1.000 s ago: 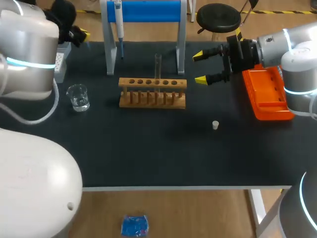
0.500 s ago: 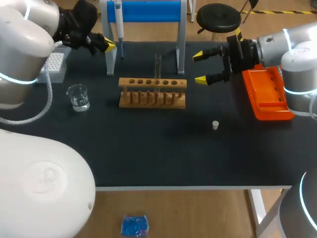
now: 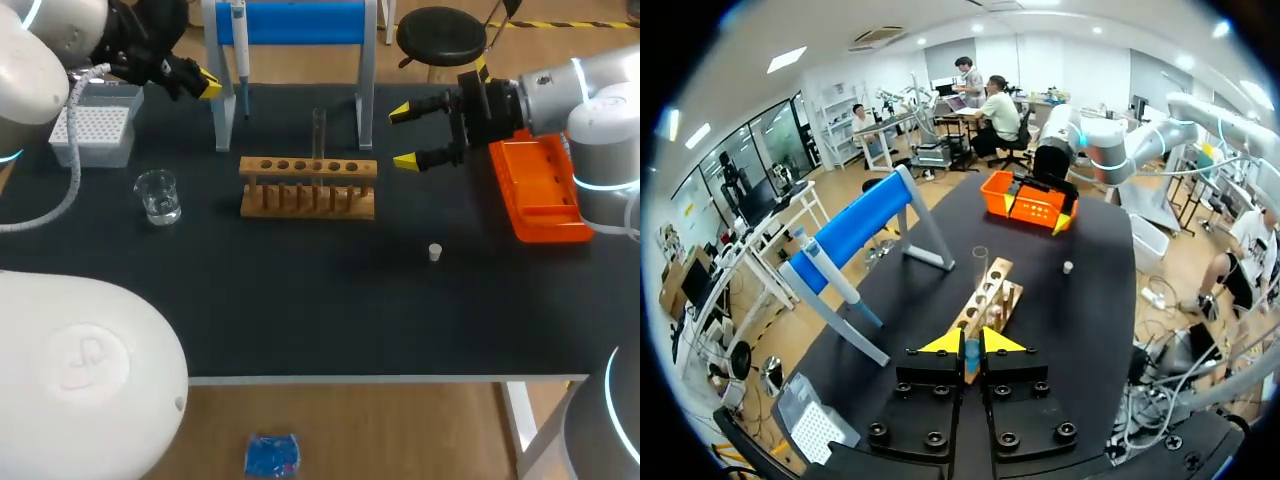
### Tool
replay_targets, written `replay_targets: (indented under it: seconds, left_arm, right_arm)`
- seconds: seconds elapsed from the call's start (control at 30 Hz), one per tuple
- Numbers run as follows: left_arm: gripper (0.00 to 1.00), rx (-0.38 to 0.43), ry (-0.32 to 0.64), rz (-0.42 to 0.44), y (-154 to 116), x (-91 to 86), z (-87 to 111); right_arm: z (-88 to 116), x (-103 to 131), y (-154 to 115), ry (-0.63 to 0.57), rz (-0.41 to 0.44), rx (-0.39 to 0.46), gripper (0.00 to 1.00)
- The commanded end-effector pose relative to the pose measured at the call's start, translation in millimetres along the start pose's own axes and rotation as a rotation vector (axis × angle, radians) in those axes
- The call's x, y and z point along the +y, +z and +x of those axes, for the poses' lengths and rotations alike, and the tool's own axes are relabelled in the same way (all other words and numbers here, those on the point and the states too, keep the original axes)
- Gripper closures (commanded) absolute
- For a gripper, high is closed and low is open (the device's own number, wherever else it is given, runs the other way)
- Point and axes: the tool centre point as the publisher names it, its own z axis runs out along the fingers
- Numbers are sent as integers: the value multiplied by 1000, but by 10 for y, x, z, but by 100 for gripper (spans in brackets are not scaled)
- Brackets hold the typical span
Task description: Invert the test tube, pick up the pipette, mount the tip to pipette, aspirate from beaker and dispense into the tube, eject the tip, return the pipette, and cap with the stopper.
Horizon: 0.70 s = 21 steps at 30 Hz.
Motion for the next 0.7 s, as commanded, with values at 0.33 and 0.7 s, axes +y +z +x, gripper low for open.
replay_targets:
  seconds: [0.33, 0.7]
  left_arm:
    - [100, 100, 50, -75, 173, -358, 215]
    - [100, 128, 82, -70, 439, -646, 576]
  right_arm:
    - [-2, -6, 2, -1, 0, 0, 0]
    - [-2, -6, 2, -1, 0, 0, 0]
